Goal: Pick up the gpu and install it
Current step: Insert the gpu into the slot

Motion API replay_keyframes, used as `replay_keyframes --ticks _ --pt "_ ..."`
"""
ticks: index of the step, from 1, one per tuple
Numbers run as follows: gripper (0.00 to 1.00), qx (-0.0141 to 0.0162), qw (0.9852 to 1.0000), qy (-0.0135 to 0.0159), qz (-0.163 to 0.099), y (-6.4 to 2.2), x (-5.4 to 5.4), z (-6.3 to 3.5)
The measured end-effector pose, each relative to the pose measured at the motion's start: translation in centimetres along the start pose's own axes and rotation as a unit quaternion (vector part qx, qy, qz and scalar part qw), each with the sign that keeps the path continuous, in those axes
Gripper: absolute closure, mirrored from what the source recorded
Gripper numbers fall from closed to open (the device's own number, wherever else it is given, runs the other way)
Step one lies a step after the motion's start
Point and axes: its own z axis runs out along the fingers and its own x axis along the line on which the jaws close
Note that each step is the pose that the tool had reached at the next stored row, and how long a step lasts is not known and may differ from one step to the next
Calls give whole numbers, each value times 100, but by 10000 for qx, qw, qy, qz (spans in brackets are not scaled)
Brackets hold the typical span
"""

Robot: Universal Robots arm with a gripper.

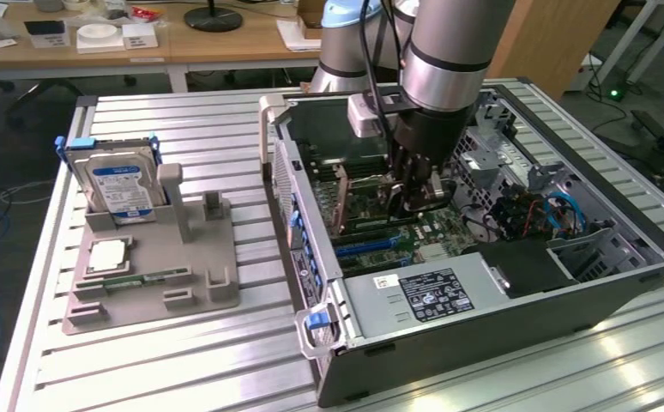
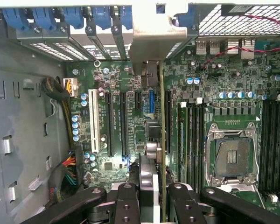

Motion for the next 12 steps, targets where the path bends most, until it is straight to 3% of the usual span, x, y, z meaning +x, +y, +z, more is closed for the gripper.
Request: replay_keyframes --ticks 9,10,11,12 --pt "72 -76 10000 3 2 5 2 85" --pt "72 -89 10000 4 2 5 2 90" --pt "72 -125 9999 6 4 7 -11 105" --pt "72 -134 9999 6 4 9 -29 119"
